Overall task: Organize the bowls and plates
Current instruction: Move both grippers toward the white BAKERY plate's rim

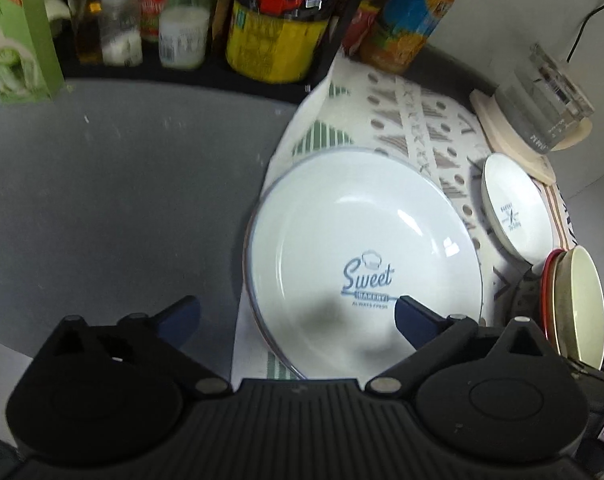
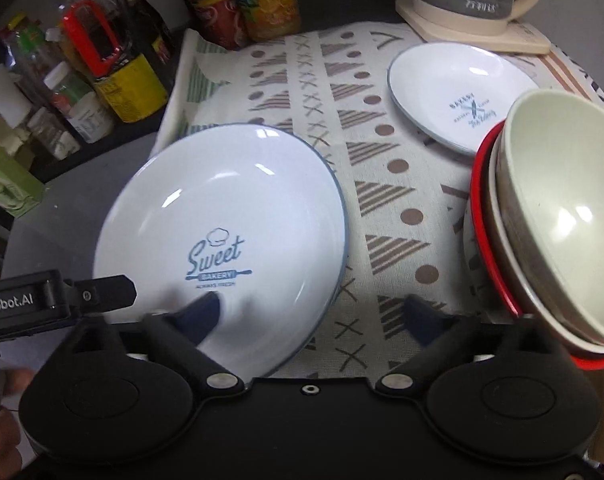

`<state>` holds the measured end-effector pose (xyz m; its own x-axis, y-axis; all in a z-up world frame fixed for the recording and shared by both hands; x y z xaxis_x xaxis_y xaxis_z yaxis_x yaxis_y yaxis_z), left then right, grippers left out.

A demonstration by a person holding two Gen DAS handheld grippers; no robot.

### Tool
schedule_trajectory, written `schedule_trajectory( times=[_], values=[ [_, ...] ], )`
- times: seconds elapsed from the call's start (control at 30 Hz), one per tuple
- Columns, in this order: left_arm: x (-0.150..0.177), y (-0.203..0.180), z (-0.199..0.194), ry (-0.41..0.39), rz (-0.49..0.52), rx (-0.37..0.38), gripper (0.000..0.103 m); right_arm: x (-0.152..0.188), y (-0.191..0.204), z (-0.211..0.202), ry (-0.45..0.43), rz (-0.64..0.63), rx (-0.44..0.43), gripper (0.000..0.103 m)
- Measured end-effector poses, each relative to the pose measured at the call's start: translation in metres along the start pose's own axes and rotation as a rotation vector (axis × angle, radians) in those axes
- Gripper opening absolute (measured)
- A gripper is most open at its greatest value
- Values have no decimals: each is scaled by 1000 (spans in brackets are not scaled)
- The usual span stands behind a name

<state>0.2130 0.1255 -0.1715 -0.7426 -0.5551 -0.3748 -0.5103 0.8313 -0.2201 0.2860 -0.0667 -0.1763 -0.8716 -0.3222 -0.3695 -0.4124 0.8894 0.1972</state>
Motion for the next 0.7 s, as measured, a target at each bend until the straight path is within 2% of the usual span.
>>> schedule_trajectory(
  times=[0.2,0.7],
  values=[
    [-1,-5,-19,-28,18,-18,102,8,-3,-8,16,-25,-17,103],
    [14,-30,-62,-104,57,-38,103,19,-5,-61,-53,-99,-31,103]
  ],
)
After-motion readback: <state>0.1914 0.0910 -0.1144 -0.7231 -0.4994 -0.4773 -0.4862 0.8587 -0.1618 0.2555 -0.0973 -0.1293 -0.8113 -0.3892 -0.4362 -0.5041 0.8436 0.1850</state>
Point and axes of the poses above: each gripper's, at about its wrist camera, not at the fingertips, and z roughly the way its jaws point, y to its left, x to its underside, the point moved 7 cm from there along z, roughly the way its jaws point, and after that the axes turned 1 degree about -x, right-handed, at the moved point
